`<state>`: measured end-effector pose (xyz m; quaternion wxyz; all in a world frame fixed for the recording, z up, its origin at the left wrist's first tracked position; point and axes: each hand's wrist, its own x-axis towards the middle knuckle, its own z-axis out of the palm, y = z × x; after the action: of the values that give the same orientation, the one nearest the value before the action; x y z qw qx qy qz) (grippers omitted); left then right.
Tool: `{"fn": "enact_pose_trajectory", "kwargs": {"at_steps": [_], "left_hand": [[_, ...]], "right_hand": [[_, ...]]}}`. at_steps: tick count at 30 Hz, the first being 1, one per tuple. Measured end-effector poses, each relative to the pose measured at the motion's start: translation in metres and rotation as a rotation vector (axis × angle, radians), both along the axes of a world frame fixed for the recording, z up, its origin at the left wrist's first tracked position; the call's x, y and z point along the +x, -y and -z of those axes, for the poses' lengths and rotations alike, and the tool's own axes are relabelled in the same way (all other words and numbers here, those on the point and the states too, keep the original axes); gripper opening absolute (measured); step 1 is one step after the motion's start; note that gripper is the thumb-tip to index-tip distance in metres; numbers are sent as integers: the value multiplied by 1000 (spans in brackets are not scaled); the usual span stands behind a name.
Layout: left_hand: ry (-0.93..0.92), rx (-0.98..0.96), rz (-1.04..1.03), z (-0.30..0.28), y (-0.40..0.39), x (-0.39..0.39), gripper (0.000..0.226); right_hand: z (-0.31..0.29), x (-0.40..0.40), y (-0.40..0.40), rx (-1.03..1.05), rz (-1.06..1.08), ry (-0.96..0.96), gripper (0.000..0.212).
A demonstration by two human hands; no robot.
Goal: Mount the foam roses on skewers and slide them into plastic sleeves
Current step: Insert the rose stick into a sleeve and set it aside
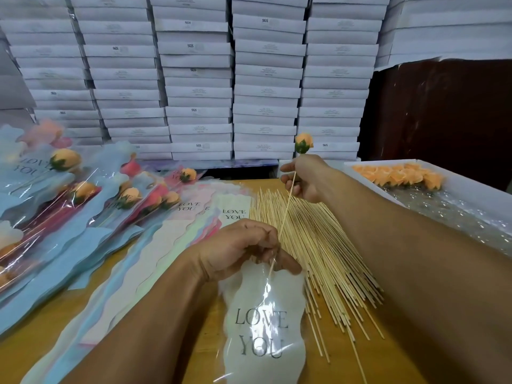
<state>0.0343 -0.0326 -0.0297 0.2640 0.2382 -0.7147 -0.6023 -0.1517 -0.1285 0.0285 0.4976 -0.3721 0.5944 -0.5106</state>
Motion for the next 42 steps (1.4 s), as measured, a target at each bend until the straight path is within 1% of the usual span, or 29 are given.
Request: {"fn": "enact_pose_trajectory", "kwargs": {"at_steps": [3,8,11,15,16,19,21,23,24,25,27,28,29,30,32,35,36,38,39,41,42], "left_hand": [[-38,9,-29,1,3,1,24],[-95,-25,-184,0,7,1,19],[-133,-13,-285,2,7,-1,22],[-150,-15,-382,1,8,-2,24],[-171,-7,-388,0,9,-1,27],[-222,3,-347,-1,8,0,46],[-239,5,-350,-2,7,-1,42],[-257,17,-368,-3,6,-1,33],[-262,24,-367,-3,5,0,31],[-263,24,-363,-3,5,0,30],[-249,5,-358,-3,4,-1,29],[-242,8,-356,-3,4,-2,28],[-241,29,-350,-3,4,-3,26],[-241,46,-338,-2,4,-3,24],[-234,59,-305,-1,5,-3,20],[-231,93,-232,0,4,-2,22],[-233,104,-214,0,4,-2,23],[-238,122,-171,1,4,-1,23],[-242,127,-147,1,4,-1,23],[-244,123,-125,1,4,-1,24],[-243,111,-124,2,4,-2,24]], "right_hand": [[8,4,-10,17,-86,-7,26],[18,9,-33,44,-282,14,29],[27,10,-47,29,-381,-28,31],[40,12,-61,-1,-504,-26,32],[43,12,-63,-11,-529,-47,34],[50,16,-71,-87,-559,-74,39],[52,20,-77,-151,-556,-123,37],[53,23,-81,-159,-571,-104,28],[53,22,-82,-159,-587,-90,31],[53,19,-82,-162,-604,-98,39],[51,14,-82,-145,-616,-141,62],[51,12,-81,-130,-610,-124,71],[52,10,-80,-118,-594,-78,75],[53,9,-80,-108,-565,-21,75],[55,9,-79,-78,-482,80,65],[52,11,-82,-20,-376,140,42],[51,10,-82,-9,-356,173,41],[48,9,-83,-13,-359,285,55],[48,9,-83,-24,-369,343,57],[49,6,-84,-59,-368,405,47],[49,4,-83,-80,-366,398,40]]}}
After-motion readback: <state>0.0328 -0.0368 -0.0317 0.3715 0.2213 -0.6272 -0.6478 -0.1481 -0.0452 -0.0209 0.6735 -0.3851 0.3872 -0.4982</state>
